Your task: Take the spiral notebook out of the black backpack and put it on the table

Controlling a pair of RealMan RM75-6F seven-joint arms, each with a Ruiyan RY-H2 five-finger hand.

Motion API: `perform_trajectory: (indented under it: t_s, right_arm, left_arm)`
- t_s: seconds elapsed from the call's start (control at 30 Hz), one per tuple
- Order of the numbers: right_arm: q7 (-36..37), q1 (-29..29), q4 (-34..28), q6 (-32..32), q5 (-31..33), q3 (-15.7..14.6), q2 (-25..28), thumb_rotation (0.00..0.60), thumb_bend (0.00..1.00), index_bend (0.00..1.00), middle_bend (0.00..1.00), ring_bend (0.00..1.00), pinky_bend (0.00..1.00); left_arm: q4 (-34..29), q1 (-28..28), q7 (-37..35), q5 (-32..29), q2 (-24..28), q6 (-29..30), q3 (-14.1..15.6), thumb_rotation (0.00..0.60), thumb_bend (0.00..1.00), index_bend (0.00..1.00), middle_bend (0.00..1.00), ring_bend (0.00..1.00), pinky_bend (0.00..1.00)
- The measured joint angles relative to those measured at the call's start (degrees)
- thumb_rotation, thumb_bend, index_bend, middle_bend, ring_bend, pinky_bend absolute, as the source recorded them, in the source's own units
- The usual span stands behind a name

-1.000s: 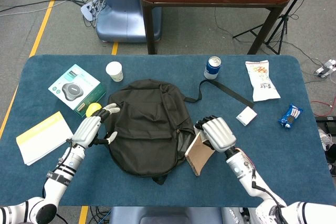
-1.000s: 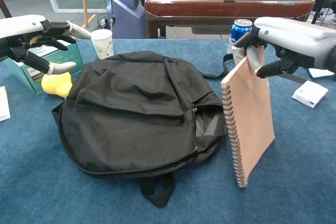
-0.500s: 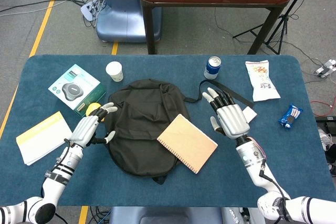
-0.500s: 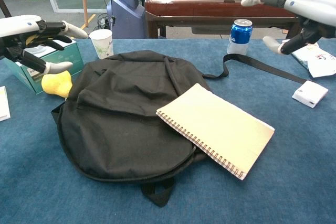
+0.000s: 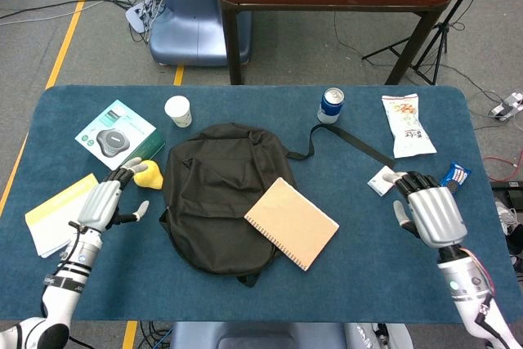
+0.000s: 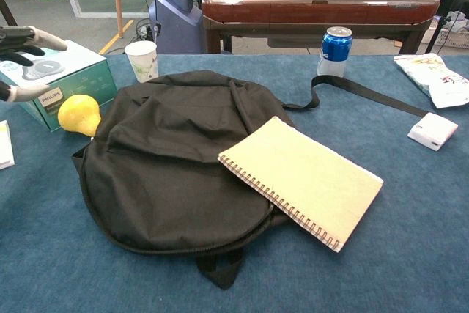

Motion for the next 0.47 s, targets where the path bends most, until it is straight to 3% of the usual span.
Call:
perform_trajectory:
  t_s: [0.2,0.47]
  right_arm:
    - [5.63,-5.04,0.38,2.87,-3.59,-3.35,4.19,0.6,0.55,0.3,0.31,0.25,0.35]
    - [8.32,-8.89,2.72,5.27,-5.38,-4.64,3.58,0.6,0.55,0.31,0.31,0.25,0.35]
  left_arm:
    - [-0.32,5.44,0.28,1.77,2.07,6.9,2.16,0.6,0.32,0.19,0.08,0.08,0.1]
    - [-0.47,12.89,2.44,5.67,3.21,16.54,5.32,0.6,0.32,0.19,0.08,0.08,0.1]
